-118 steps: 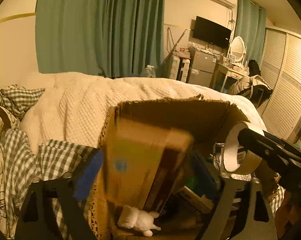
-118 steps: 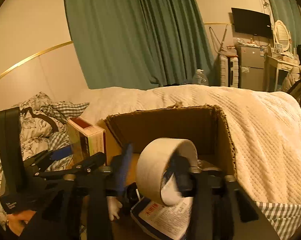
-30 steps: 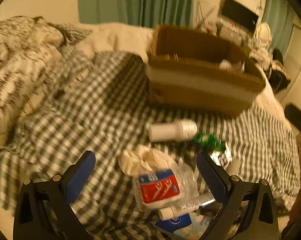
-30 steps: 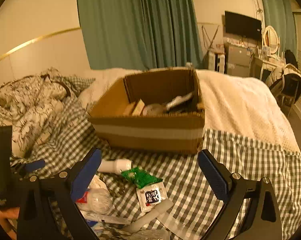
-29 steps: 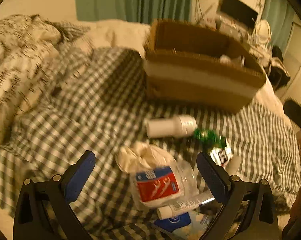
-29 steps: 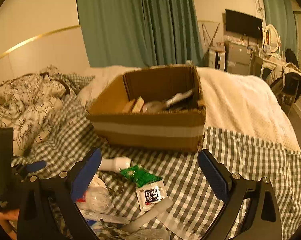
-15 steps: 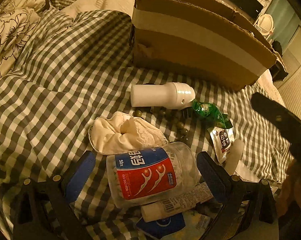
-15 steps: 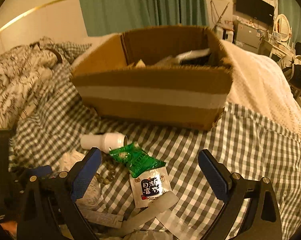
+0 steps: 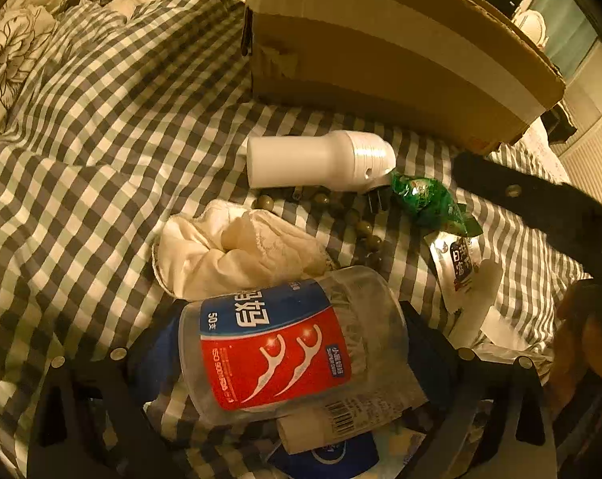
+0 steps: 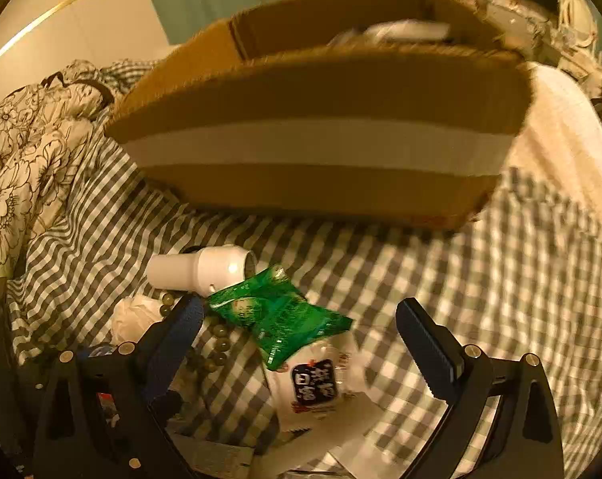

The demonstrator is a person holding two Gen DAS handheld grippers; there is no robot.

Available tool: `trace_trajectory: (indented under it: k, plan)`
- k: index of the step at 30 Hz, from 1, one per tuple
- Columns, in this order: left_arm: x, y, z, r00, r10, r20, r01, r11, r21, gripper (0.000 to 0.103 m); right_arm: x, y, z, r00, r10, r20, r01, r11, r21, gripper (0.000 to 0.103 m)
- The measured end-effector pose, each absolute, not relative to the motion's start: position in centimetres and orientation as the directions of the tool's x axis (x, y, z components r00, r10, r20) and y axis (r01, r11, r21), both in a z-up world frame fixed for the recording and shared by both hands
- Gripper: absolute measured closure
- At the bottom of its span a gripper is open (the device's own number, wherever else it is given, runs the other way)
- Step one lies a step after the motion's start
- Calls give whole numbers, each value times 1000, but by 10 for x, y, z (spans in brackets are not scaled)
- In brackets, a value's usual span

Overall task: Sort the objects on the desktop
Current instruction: 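Grasp the floss-pick jar with the left gripper while the right gripper grasps the green snack packet, then carry the floss jar and green packet over the cardboard box with both grippers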

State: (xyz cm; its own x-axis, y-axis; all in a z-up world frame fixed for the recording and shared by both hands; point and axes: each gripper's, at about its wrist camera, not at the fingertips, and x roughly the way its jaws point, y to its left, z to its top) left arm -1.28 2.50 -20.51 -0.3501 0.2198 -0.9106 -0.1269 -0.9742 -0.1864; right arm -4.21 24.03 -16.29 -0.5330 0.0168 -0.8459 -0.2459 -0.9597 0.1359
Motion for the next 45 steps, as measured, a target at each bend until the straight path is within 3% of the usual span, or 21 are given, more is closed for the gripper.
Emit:
trace_trajectory:
  k: [2,4,11,15,19,25,45]
  plan:
    - [-13,27,-203,-363,219,-906,-138,-974,-181,4,-48,241,-173,-515,-38,-856,-234,-955,184,6]
    - [-13,27,-200,-377,226,-898,-149,-972,-182,6,-52,240,-181,-488,-64,-871,-229,-953,198,15]
    - [-13,24,-190,-434,218,-874,-173,-972,-157,6,-55,240,-201,-415,-85,-906,-242,-950,200,21]
    - [-13,21,-182,-466,207,-860,-170,-975,-143,7,-56,242,-206,-388,-57,-920,-258,-951,168,51]
    - [-15,18,-171,-511,198,-837,-168,-977,-128,7,-53,240,-203,-404,-58,-913,-241,-956,168,67]
    - [-5,13,-141,-603,192,-774,-182,-978,-101,7,-47,239,-190,-452,-12,-892,-260,-955,145,74]
    - [51,-4,-39,-844,171,-509,-189,-982,-16,7,19,197,-85,-679,105,-726,-239,-967,83,76]
